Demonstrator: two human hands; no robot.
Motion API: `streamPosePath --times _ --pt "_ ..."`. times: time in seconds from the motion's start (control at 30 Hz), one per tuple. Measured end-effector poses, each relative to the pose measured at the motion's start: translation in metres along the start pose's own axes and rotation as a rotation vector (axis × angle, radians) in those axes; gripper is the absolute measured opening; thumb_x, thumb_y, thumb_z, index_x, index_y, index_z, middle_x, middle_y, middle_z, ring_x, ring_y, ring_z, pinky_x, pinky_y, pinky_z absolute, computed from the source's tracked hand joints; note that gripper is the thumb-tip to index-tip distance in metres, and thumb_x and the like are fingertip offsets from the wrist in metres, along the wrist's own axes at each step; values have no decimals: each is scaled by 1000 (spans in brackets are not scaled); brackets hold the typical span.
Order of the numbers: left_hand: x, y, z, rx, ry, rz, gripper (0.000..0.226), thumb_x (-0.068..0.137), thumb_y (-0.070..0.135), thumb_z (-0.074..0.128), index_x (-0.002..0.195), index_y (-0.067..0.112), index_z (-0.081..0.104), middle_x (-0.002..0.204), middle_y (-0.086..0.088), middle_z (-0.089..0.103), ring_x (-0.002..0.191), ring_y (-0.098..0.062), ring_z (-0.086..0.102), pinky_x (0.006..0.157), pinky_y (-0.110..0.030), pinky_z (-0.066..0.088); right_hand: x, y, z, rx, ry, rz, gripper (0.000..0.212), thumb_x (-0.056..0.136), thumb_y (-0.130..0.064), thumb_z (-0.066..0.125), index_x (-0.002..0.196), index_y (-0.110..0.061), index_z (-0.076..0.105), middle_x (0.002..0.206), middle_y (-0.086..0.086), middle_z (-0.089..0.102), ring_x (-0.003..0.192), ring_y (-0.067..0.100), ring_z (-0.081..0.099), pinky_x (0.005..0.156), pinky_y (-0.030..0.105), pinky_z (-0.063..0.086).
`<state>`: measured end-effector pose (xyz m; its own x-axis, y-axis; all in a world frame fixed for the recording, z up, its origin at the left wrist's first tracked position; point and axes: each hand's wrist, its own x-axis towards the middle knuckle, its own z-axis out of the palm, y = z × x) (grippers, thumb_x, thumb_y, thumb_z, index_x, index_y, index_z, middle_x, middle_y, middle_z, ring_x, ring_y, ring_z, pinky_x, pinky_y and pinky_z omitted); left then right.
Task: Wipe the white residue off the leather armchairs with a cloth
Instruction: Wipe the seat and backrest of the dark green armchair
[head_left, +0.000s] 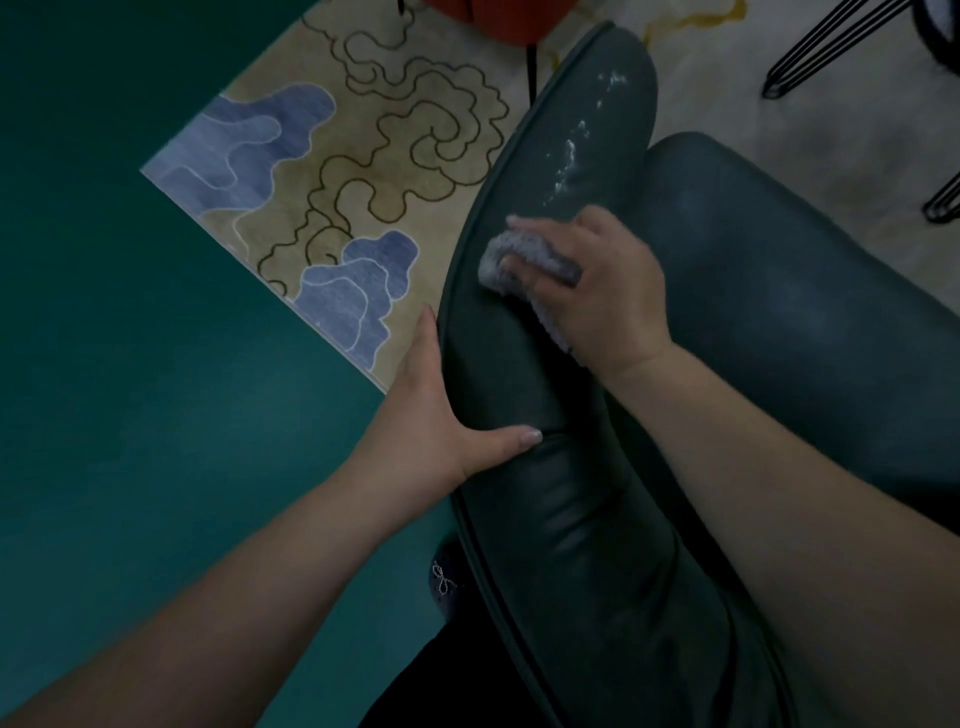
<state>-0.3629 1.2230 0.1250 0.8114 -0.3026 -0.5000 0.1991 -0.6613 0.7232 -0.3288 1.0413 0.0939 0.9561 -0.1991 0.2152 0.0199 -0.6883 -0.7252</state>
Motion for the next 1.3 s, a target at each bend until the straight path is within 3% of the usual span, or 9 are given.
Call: streamPosePath --times 0.1,0.3,0.43,0.6,0.73,0.83,1.0,1.17,1.3 --pt "-1 1 -1 5 -13 -5 139 52 48 86 152 28 -9 158 9 20 140 -5 27 116 -33 29 11 7 -3 63 35 103 37 85 -43 65 120 -29 66 88 -1 52 83 13 56 80 29 48" --pt "-10 -4 -3 0 -66 6 141 55 41 88 151 28 -14 159 9 15 142 -4 22 117 -32 27 -37 -14 -10 213 -177 -21 38 80 -41 68 117 -30 67 82 -4 55 75 11 57 72 38 52" --pt "-23 -6 -1 21 -68 29 138 58 36 89 153 27 -11 159 8 18 143 -6 22 116 -33 27 -61 -16 -20 289 -291 -55 35 79 -31 74 113 -26 69 79 -13 49 73 -4 56 70 19 47" --pt "-31 -5 -1 18 -54 46 132 58 35 89 154 25 -1 155 7 28 139 -8 32 114 -32 31 -47 -28 -22 236 -229 -48 38 78 -29 76 114 -27 69 78 -11 43 68 4 47 66 29 46" --pt "-33 -6 -1 28 -33 40 132 60 37 88 154 26 -4 157 8 22 140 -5 27 113 -20 25 -51 -30 -19 143 -387 -141 37 77 -25 78 112 -33 70 81 -9 46 65 0 46 63 19 39" --pt "-34 -5 -1 -8 -47 42 126 60 33 89 153 29 4 151 8 35 134 -8 39 112 -31 34 -70 -17 -29 238 -482 -93 37 75 -24 80 109 -34 71 77 -12 45 67 2 49 63 16 40" --pt "-25 -1 1 26 -3 56 128 60 34 89 154 25 3 155 10 27 139 -3 29 115 -29 29 -57 0 -25 317 -244 80 36 77 -22 77 103 -43 66 85 0 53 80 12 59 73 22 48" --pt "3 10 -3 86 47 70 129 59 42 87 154 25 1 158 8 20 142 -5 23 117 -32 26 -24 9 -12 525 216 410 26 85 -21 68 111 -22 71 107 9 63 94 5 62 86 17 48" --pt "34 22 -9 160 60 98 130 59 45 86 154 23 0 159 5 19 143 -9 23 116 -35 28 -23 4 -1 365 64 164 39 76 -26 77 113 -34 68 88 -2 51 79 1 56 76 16 47"
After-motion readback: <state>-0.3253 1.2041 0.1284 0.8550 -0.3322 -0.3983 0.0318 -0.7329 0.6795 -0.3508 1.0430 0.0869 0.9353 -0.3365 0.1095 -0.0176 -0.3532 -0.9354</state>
